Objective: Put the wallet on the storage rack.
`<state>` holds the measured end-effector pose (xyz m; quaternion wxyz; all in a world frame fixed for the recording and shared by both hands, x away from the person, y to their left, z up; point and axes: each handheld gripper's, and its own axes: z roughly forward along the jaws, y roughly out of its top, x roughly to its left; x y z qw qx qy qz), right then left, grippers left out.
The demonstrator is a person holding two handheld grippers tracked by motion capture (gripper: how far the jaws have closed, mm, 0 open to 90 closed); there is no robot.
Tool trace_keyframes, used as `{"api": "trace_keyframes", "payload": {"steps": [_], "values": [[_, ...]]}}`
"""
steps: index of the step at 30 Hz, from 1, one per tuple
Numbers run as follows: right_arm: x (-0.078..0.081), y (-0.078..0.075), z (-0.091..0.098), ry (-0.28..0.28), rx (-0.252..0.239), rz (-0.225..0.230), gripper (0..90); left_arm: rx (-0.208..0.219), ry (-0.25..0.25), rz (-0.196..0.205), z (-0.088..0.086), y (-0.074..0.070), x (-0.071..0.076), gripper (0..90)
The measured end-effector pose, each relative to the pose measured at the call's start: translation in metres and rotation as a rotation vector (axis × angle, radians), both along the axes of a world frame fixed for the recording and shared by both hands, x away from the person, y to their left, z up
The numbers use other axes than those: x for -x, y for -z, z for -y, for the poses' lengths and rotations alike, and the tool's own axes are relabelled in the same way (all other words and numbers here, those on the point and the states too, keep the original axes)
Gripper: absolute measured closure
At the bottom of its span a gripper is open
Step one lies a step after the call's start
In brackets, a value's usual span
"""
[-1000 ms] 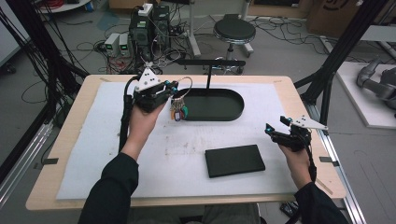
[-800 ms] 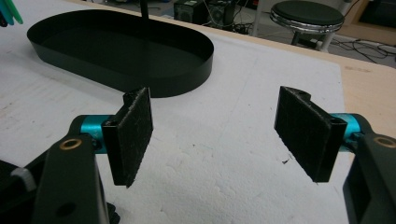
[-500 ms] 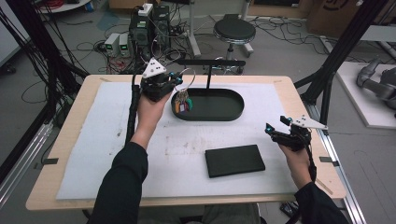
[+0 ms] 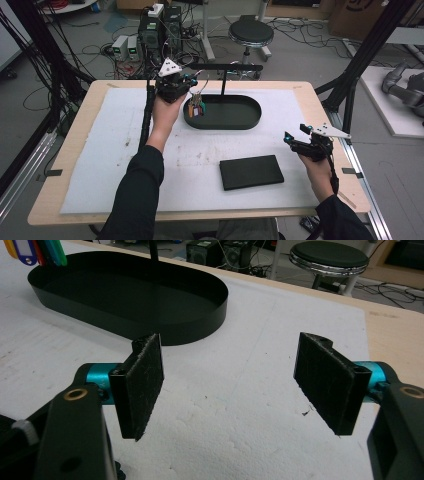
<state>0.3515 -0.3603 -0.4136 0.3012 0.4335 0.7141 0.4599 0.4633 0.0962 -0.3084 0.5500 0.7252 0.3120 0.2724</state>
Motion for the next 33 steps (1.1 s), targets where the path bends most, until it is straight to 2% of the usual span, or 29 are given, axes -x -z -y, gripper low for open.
{"api": "trace_keyframes", "payload": {"steps": [4, 9, 24, 26, 28, 33], "values": [[0.0, 0.0, 0.0, 0.0, -0.003, -0.001, 28.3, -0.014, -0.019, -0.014, 0.002, 0.004, -0.007, 86.4], [0.001, -0.001, 0.0, -0.001, 0.004, 0.007, 28.3, 0.013, -0.029, -0.028, 0.0, 0.006, -0.014, 86.4], [0.0, -0.001, 0.001, -0.002, 0.001, 0.006, 28.4, 0.016, -0.065, -0.066, -0.006, 0.016, -0.028, 86.4], [0.0, -0.001, 0.002, -0.001, 0.001, 0.009, 28.3, 0.021, -0.07, -0.063, -0.007, 0.017, -0.029, 86.4], [0.0, -0.001, 0.002, 0.001, 0.0, 0.009, 28.3, 0.001, -0.08, -0.052, -0.007, 0.017, -0.029, 86.3], [0.0, -0.001, 0.002, 0.0, 0.0, 0.008, 28.4, -0.003, -0.086, -0.054, -0.005, 0.019, -0.03, 86.2]]}}
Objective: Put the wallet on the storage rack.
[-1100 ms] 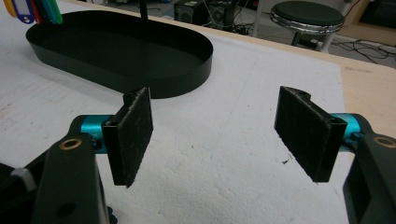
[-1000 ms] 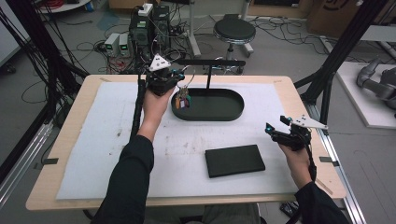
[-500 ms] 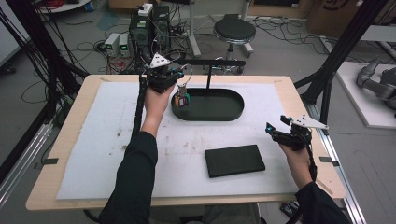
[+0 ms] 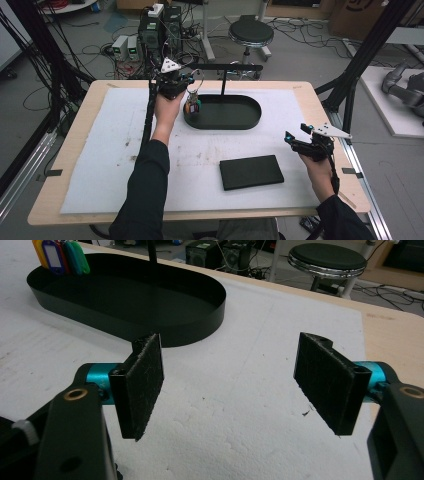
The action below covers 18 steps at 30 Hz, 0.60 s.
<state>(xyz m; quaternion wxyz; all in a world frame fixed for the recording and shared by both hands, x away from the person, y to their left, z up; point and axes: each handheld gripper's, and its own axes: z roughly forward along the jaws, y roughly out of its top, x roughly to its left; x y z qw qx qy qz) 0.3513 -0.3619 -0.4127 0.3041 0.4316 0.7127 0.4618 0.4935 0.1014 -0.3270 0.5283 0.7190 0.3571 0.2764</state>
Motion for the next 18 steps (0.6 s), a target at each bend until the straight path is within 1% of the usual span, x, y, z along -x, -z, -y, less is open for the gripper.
{"api": "trace_keyframes", "payload": {"steps": [3, 5, 6, 11, 12, 13, 15, 16, 18], "values": [[0.0002, 0.0, -0.0002, -0.001, 0.002, -0.002, 28.3, -0.005, -0.003, 0.0, 0.0013, 0.0008, -0.0003, 86.1], [0.0001, 0.0001, -0.0001, -0.002, 0.001, -0.003, 28.3, -0.02, -0.006, 0.004, 0.0029, 0.0013, -0.0003, 86.1], [0.0001, 0.0001, 0.0002, -0.001, 0.001, -0.001, 28.4, -0.035, -0.009, 0.005, 0.0036, 0.0015, -0.0002, 86.1], [0.0004, -0.0001, 0.0011, 0.002, -0.004, -0.004, 28.4, -0.065, -0.029, 0.009, 0.0062, 0.002, 0.0005, 84.6], [0.0002, -0.0001, 0.0017, 0.001, -0.001, 0.0, 28.3, -0.067, -0.036, 0.01, 0.0066, 0.002, 0.0008, 82.5], [0.0007, -0.0003, 0.002, 0.004, -0.002, -0.004, 28.4, -0.083, -0.039, 0.014, 0.0069, 0.0018, 0.0013, 80.3], [0.0007, -0.0003, 0.0022, 0.004, -0.001, -0.002, 28.3, -0.088, -0.042, 0.018, 0.0073, 0.0018, 0.002, 79.3], [0.0007, -0.0003, 0.0024, 0.004, 0.001, -0.001, 28.3, -0.095, -0.045, 0.024, 0.0076, 0.002, 0.0031, 77.4], [0.0013, -0.0005, 0.0028, 0.004, 0.003, 0.0, 28.3, -0.104, -0.054, 0.03, 0.0081, 0.0026, 0.005, 70.9]]}}
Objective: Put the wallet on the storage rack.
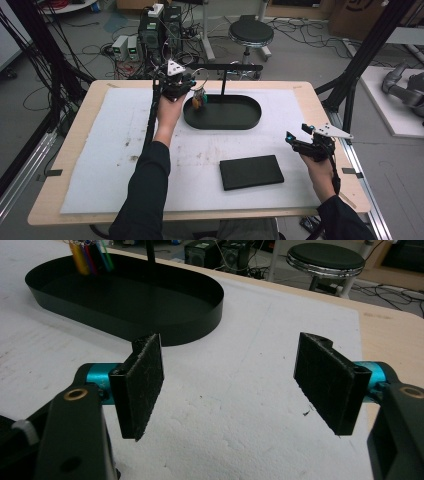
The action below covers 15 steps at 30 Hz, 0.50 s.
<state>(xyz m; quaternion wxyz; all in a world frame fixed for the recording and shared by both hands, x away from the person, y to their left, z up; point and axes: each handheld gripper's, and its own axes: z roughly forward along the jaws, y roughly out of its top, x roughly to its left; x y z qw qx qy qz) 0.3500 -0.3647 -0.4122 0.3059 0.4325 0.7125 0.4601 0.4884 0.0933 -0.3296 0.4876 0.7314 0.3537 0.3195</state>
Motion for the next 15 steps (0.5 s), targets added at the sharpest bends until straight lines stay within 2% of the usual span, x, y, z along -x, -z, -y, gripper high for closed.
{"api": "trace_keyframes", "payload": {"steps": [2, 3, 6, 8, 13, 15], "values": [[0.001, 0.0, 0.001, 0.004, 0.001, -0.002, 28.4, -0.019, -0.019, 0.005, 0.0, 0.001, 0.003, 63.7], [0.001, 0.0, 0.002, 0.004, 0.001, 0.001, 28.4, -0.019, -0.023, 0.006, 0.0, 0.001, 0.004, 55.0], [0.002, -0.001, 0.004, 0.01, -0.002, 0.002, 28.3, -0.032, -0.039, 0.021, -0.002, 0.002, 0.013, 45.1], [0.005, -0.002, 0.007, 0.02, -0.005, 0.007, 28.3, -0.035, -0.031, 0.029, -0.005, 0.002, 0.02, 42.6], [0.008, -0.005, 0.011, 0.026, 0.005, 0.019, 28.4, 0.005, -0.004, 0.041, -0.015, 0.002, 0.042, 38.5], [0.009, -0.008, 0.013, 0.038, 0.0, 0.024, 28.4, 0.018, 0.012, 0.031, -0.02, 0.001, 0.051, 36.7]]}}
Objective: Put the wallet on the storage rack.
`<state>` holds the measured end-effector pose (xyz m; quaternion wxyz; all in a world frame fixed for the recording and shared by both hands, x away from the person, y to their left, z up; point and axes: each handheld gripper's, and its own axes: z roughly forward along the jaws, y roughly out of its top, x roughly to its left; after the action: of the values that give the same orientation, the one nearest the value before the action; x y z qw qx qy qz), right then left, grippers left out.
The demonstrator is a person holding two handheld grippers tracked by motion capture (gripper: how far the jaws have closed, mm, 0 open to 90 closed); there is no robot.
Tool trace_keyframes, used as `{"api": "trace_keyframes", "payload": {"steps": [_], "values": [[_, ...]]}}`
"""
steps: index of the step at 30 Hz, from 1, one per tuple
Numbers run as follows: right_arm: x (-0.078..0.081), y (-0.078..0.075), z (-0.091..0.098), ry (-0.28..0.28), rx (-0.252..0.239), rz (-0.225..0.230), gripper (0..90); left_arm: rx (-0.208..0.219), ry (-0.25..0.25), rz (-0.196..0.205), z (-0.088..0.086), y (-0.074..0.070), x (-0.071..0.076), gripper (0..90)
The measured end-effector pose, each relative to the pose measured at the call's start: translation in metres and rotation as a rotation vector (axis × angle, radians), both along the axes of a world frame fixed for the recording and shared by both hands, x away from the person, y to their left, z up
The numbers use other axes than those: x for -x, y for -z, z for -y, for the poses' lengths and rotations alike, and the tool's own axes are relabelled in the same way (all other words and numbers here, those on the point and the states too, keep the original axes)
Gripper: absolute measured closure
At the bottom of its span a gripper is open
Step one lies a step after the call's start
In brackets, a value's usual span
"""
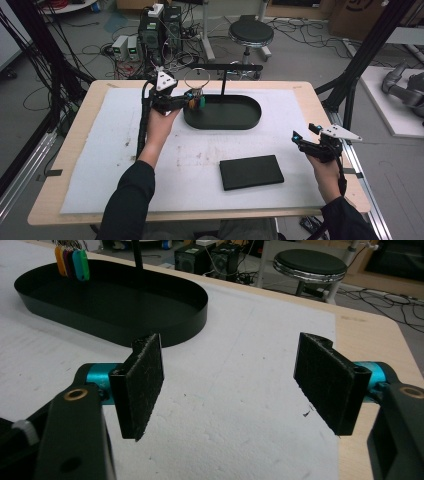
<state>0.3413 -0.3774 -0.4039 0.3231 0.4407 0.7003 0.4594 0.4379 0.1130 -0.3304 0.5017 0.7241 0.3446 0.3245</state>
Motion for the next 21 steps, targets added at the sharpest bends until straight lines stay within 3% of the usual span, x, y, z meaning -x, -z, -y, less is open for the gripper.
{"api": "trace_keyframes", "payload": {"steps": [3, 9, 12, 14, 21], "values": [[0.002, -0.003, 0.0, 0.004, -0.005, 0.009, 28.3, 0.026, 0.019, -0.015, -0.007, -0.004, 0.013, 34.0], [0.005, -0.006, -0.004, 0.0, 0.0, 0.018, 28.4, 0.072, 0.103, 0.017, -0.016, -0.011, 0.05, 26.8], [0.005, -0.006, -0.004, -0.004, 0.002, 0.021, 28.4, 0.069, 0.139, 0.03, -0.02, -0.01, 0.067, 26.6], [0.005, -0.007, -0.005, -0.008, 0.0, 0.018, 28.4, 0.063, 0.171, 0.03, -0.023, -0.007, 0.077, 25.9], [0.006, -0.007, -0.009, -0.026, 0.003, 0.025, 28.3, 0.055, 0.183, 0.008, -0.04, 0.019, 0.108, 25.9]]}}
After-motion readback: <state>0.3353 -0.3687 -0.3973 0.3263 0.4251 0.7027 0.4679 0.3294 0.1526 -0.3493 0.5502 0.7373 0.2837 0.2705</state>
